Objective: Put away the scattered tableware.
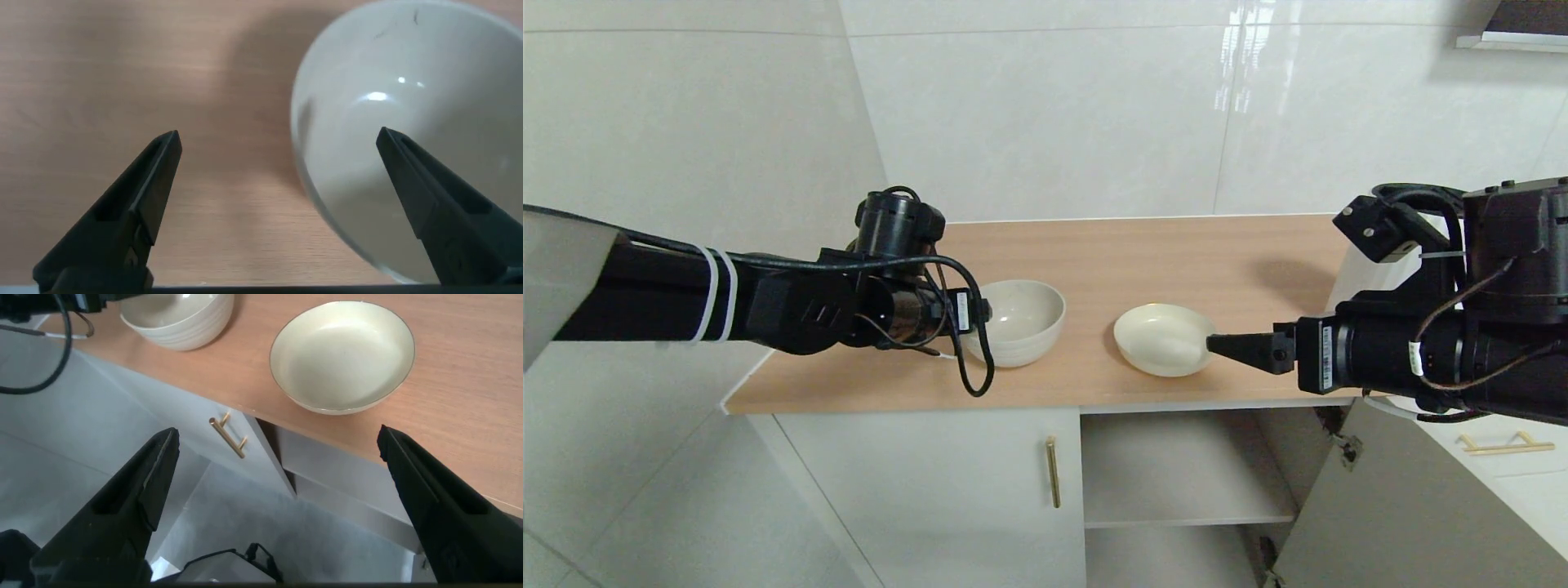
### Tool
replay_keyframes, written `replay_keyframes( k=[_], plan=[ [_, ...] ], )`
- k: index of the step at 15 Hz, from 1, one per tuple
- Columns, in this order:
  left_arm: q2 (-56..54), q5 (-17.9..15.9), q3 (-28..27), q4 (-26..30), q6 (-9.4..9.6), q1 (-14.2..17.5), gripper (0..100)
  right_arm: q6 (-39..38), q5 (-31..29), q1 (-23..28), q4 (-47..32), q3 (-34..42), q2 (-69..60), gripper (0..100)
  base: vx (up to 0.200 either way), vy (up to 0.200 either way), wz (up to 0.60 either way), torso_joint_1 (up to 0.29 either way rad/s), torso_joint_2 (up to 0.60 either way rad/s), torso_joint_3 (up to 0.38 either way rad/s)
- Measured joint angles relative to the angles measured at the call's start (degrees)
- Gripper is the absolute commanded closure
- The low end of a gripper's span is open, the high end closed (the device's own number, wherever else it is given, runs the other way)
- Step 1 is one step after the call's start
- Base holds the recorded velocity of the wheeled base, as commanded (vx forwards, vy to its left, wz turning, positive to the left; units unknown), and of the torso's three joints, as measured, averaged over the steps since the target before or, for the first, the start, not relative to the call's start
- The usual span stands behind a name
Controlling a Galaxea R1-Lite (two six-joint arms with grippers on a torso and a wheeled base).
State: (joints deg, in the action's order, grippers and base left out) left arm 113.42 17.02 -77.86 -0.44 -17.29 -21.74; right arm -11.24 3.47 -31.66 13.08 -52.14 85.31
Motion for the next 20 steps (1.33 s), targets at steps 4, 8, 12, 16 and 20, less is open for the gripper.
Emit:
replay_keyframes(
  k=[4,8,12,16,20],
  plan=[
    [1.32,-0.07,-0.17,-0.18,-0.2,-0.74,100,0.0,0.02,0.05,0.0,0.0,0.0,0,0.0,0.0,0.0,0.0,0.0,0.0],
    [1.29,-0.07,-0.55,-0.24,-0.99,-1.05,100,-0.11,0.0,0.05,0.07,-0.2,0.05,0,0.0,0.0,0.0,0.0,0.0,0.0],
    [-1.99,-0.18,0.35,0.04,-3.82,-2.43,100,-0.44,-4.4,0.49,0.99,-2.62,2.78,0,0.0,0.0,0.0,0.0,0.0,0.0],
    [-9.81,-1.39,3.89,-0.02,-4.17,-3.18,100,-2.61,-20.65,1.01,0.77,-8.06,12.02,0,0.0,0.0,0.0,0.0,0.0,0.0],
    [-15.3,-1.69,5.68,-0.05,-4.14,-4.04,100,-5.45,-22.47,2.22,0.84,-11.89,20.72,0,0.0,0.0,0.0,0.0,0.0,0.0]
  ],
)
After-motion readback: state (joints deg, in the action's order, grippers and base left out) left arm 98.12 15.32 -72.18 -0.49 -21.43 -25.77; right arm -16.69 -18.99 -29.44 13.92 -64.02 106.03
